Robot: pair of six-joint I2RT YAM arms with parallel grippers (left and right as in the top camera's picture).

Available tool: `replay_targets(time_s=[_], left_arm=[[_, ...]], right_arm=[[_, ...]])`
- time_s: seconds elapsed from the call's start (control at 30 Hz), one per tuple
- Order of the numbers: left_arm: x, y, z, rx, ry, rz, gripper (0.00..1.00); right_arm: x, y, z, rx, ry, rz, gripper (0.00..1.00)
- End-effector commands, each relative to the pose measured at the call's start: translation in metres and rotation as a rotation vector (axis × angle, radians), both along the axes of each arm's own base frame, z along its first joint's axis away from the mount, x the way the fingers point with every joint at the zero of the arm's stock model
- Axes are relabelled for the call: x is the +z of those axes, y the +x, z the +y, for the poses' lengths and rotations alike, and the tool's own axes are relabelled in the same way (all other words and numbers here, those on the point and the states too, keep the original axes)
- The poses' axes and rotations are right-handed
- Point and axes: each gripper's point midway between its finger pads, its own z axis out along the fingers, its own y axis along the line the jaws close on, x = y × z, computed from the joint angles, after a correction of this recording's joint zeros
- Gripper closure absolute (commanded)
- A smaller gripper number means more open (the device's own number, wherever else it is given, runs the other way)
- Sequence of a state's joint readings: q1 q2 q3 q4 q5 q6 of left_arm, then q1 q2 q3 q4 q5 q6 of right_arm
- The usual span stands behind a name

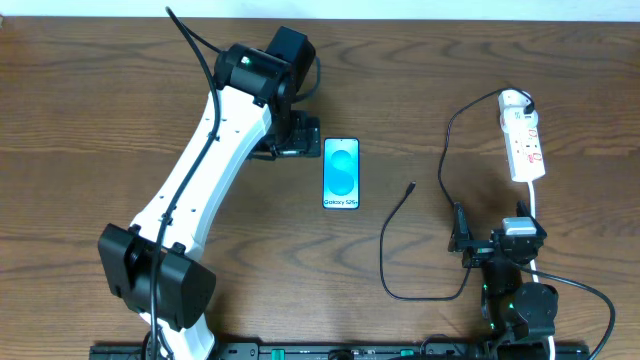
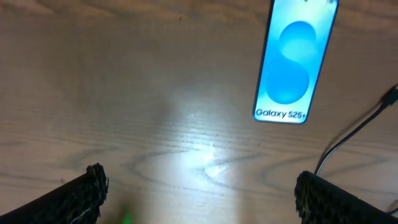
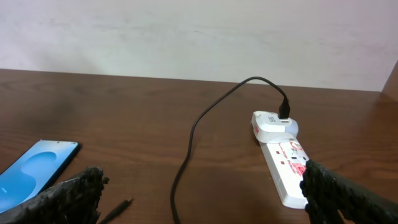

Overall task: Plug charger to phone and switch on socket
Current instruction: 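Raise the left arm and move the left gripper above the phone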

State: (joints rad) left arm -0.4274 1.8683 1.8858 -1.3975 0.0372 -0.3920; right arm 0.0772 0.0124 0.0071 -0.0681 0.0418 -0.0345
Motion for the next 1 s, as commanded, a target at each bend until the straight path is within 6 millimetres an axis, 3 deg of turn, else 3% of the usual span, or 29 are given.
replay_targets(time_s=[0.0, 0.4, 0.6, 0.7, 0.83, 0.97], left_arm=[[0.01, 0.018, -0.003, 0.017, -0.016, -0.088, 0.02], [0.023, 0.065, -0.02, 0.022, -0.077, -0.287, 0.02], [0.026, 0.056, -0.021, -0.044, -0.077, -0.255, 0.02], [0.038, 0.053, -0.016, -0.055, -0.069, -0.251, 0.02], [0.054, 0.06, -0.007, -0.031, -0.075, -0.287, 0.02], [0.056, 0.066, -0.001, -0.013, -0.079, -0.303, 0.02]], right_arm=[[0.0, 0.0, 0.0, -0.002, -0.008, 0.0, 0.01], [0.0, 0.0, 0.0, -0.002, -0.008, 0.0, 0.01], [-0.001, 0.0, 0.0, -0.002, -0.008, 0.0, 0.01], [0.0, 0.0, 0.0, -0.002, -0.008, 0.0, 0.01], [0.0, 0.0, 0.0, -0.002, -0.008, 0.0, 0.01], [0.0, 0.0, 0.0, -0.002, -0.008, 0.0, 0.01]])
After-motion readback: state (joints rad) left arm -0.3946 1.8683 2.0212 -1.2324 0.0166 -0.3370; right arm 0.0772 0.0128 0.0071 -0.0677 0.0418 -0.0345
